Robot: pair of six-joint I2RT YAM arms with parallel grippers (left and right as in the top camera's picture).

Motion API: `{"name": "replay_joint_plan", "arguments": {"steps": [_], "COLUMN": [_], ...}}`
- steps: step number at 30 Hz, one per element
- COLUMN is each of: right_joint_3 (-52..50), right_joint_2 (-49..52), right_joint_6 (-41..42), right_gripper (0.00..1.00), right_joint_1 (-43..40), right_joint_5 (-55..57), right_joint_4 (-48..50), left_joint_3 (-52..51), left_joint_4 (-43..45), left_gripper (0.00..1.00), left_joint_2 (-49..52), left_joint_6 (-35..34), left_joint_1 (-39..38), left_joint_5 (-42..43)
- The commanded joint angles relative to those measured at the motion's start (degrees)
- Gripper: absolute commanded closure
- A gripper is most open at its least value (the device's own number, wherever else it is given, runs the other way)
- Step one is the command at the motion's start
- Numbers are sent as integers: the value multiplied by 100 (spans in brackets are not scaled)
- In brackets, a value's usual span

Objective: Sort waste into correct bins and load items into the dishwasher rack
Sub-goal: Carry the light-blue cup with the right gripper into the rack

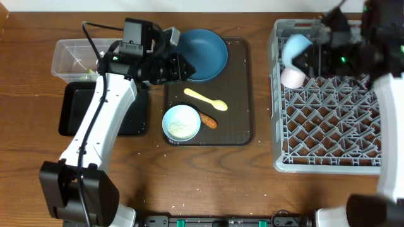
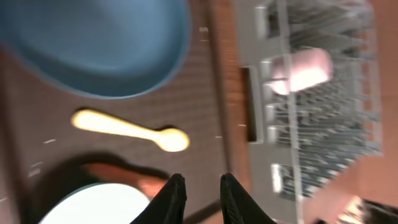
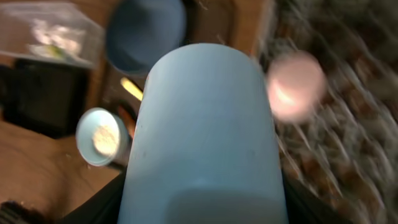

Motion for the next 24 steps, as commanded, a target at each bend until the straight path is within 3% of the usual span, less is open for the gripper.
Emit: {"name": "replay_joint_plan", "arguments": {"steps": [1,7,24], "right_joint_3": [-2,-4,-4], "right_joint_2": [50,409,2238], "right_joint_6": [466,490,551], "right_gripper": [58,57,55], "right_joint_1": [83,136,153], "right_joint_5": [944,1241,1397], "right_joint_4": [-522,-1373,-1427], "left_joint_3": [42,42,39], "left_joint_4": [-166,-568,-890], "left_gripper": [77,77,77], "left_joint_2": [13,13,13], "left_joint_6": [-4,17,212], "left_joint_1": [9,9,9], "left_joint_5": [-852,-1397,-1716]}}
